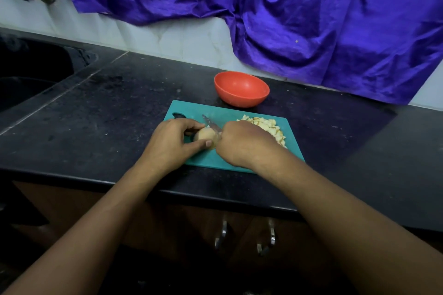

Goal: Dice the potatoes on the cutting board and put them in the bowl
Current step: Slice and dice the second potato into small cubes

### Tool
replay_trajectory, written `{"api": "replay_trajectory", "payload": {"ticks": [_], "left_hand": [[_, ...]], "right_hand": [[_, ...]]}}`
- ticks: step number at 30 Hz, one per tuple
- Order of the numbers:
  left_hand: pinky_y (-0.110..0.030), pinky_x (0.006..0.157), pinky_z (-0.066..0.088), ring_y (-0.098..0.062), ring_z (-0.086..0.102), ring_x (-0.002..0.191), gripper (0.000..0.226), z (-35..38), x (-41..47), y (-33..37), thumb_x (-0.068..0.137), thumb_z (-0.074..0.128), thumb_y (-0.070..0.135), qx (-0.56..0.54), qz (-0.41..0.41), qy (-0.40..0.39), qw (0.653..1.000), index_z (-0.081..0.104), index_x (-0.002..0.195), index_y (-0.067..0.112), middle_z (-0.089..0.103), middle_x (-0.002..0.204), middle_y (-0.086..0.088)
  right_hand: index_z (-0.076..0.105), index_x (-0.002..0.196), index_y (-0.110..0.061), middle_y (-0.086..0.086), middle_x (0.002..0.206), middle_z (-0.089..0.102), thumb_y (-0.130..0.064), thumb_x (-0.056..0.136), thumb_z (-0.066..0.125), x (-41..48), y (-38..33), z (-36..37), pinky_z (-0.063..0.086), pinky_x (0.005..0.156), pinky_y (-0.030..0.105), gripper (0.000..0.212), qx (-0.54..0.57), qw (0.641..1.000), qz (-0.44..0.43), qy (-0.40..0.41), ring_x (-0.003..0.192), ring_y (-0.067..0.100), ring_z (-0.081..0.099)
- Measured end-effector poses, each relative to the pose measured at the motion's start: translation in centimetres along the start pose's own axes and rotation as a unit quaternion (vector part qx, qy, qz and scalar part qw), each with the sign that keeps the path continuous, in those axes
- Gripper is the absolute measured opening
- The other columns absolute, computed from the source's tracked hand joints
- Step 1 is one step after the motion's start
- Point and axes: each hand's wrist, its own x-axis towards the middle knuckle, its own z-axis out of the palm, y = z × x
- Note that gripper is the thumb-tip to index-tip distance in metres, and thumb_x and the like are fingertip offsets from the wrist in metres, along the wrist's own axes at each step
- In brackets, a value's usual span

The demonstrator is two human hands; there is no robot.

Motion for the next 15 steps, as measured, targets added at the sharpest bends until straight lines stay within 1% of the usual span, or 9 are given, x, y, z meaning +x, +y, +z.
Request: {"api": "replay_trajectory", "payload": {"ticks": [1, 3, 5, 7, 8, 11, 13, 15], "left_hand": [[-0.031, 0.095, 0.054, -0.003, 0.066, 0.101, 0.044, 0.0, 0.0, 0.0, 0.080, 0.084, 0.036, 0.002, 0.003, -0.001, 1.000, 0.075, 0.121, 0.024, 0.074, 0.115, 0.011], [-0.027, 0.097, 0.052, -0.003, 0.066, 0.103, 0.043, -0.1, -0.1, 0.1, 0.080, 0.083, 0.033, -0.001, 0.007, -0.001, 1.000, 0.075, 0.122, 0.024, 0.074, 0.117, 0.011], [-0.021, 0.095, 0.049, -0.002, 0.066, 0.104, 0.045, -0.1, 0.0, 0.2, 0.080, 0.084, 0.033, -0.003, 0.005, -0.002, 1.000, 0.074, 0.123, 0.024, 0.074, 0.120, 0.011], [-0.022, 0.094, 0.049, -0.002, 0.066, 0.105, 0.047, -0.1, 0.0, 0.1, 0.079, 0.085, 0.036, -0.007, 0.001, 0.003, 1.000, 0.074, 0.123, 0.023, 0.074, 0.120, 0.011], [-0.023, 0.094, 0.050, -0.002, 0.066, 0.104, 0.047, -0.1, 0.0, 0.1, 0.079, 0.086, 0.038, -0.009, 0.000, 0.002, 1.000, 0.074, 0.122, 0.023, 0.074, 0.119, 0.010], [-0.030, 0.095, 0.053, -0.003, 0.066, 0.103, 0.047, -0.1, -0.1, 0.1, 0.079, 0.085, 0.040, -0.007, -0.003, 0.003, 1.000, 0.075, 0.121, 0.024, 0.074, 0.117, 0.010], [-0.035, 0.095, 0.055, -0.004, 0.066, 0.102, 0.046, -0.1, -0.1, 0.1, 0.078, 0.085, 0.041, -0.006, -0.005, 0.004, 1.000, 0.075, 0.120, 0.025, 0.074, 0.116, 0.010], [-0.037, 0.093, 0.055, -0.004, 0.066, 0.101, 0.045, -0.1, -0.1, 0.1, 0.078, 0.085, 0.042, -0.004, -0.005, 0.008, 1.000, 0.075, 0.120, 0.027, 0.074, 0.114, 0.010]], "right_hand": [[0.059, 0.103, -0.017, 0.005, 0.093, 0.056, -0.032, 0.103, 0.048, 0.1, -0.4, 0.3, 0.045, 0.074, 0.034, 0.018, -0.006, 1.000, 0.001, 0.004, 0.087, 0.026, 0.055], [0.064, 0.118, -0.015, 0.007, 0.100, 0.059, -0.028, 0.102, 0.048, 0.1, -1.1, 1.2, 0.043, 0.074, 0.035, 0.026, -0.017, 1.000, 0.007, 0.009, 0.093, 0.028, 0.058], [0.062, 0.128, -0.014, 0.009, 0.118, 0.064, -0.024, 0.103, 0.048, -0.1, -1.4, 2.2, 0.041, 0.076, 0.036, 0.031, -0.035, 0.999, 0.008, 0.012, 0.106, 0.029, 0.062], [0.058, 0.135, -0.015, 0.009, 0.130, 0.062, -0.022, 0.103, 0.048, -0.6, -1.4, 3.2, 0.042, 0.079, 0.038, 0.034, -0.047, 0.999, 0.012, 0.006, 0.116, 0.029, 0.061], [0.057, 0.136, -0.015, 0.009, 0.131, 0.062, -0.022, 0.103, 0.049, -0.9, -1.4, 3.6, 0.042, 0.079, 0.039, 0.035, -0.048, 0.999, 0.017, 0.007, 0.116, 0.029, 0.061], [0.059, 0.128, -0.014, 0.008, 0.124, 0.064, -0.023, 0.103, 0.049, -1.8, -1.0, 4.2, 0.041, 0.072, 0.038, 0.029, -0.052, 0.998, 0.025, 0.024, 0.110, 0.027, 0.063], [0.058, 0.125, -0.013, 0.008, 0.120, 0.064, -0.024, 0.102, 0.049, -2.4, -0.5, 4.4, 0.041, 0.071, 0.038, 0.027, -0.055, 0.998, 0.018, 0.020, 0.106, 0.027, 0.063], [0.058, 0.123, -0.014, 0.007, 0.114, 0.064, -0.027, 0.103, 0.048, -2.9, 0.3, 4.4, 0.043, 0.072, 0.038, 0.025, -0.037, 0.999, 0.020, 0.010, 0.099, 0.025, 0.061]]}}
